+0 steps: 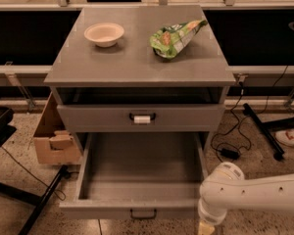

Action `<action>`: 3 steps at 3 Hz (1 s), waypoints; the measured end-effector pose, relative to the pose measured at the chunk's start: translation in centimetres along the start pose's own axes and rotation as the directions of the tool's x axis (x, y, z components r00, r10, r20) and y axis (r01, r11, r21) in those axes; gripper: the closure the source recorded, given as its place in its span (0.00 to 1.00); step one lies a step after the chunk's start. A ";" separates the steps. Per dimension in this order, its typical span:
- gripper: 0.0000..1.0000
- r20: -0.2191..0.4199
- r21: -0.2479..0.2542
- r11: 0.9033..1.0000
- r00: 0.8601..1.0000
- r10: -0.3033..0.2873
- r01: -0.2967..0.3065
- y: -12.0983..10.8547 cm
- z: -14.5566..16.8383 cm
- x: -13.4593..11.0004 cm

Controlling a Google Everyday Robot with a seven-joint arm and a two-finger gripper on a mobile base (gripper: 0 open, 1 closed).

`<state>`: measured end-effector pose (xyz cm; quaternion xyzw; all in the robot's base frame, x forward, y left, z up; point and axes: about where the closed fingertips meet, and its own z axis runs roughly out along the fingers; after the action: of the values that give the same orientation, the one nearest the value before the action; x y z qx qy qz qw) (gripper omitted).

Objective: Open middle drawer

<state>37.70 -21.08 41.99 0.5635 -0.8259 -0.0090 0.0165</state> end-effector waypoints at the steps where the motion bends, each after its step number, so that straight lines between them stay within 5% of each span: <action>1: 0.72 -0.004 -0.018 0.999 0.999 0.048 -0.048 1.4 -0.9 0.6; 2: 0.95 -0.004 -0.018 0.999 0.999 0.048 -0.048 1.4 -1.0 0.6; 3: 1.00 -0.015 -0.027 0.998 0.998 0.056 -0.056 2.7 -1.0 1.4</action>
Offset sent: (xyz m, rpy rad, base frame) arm -0.3211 -0.0523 0.0615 -0.1410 0.3496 -0.2777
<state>34.66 -21.40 43.16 0.5400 -0.8410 -0.0160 0.0305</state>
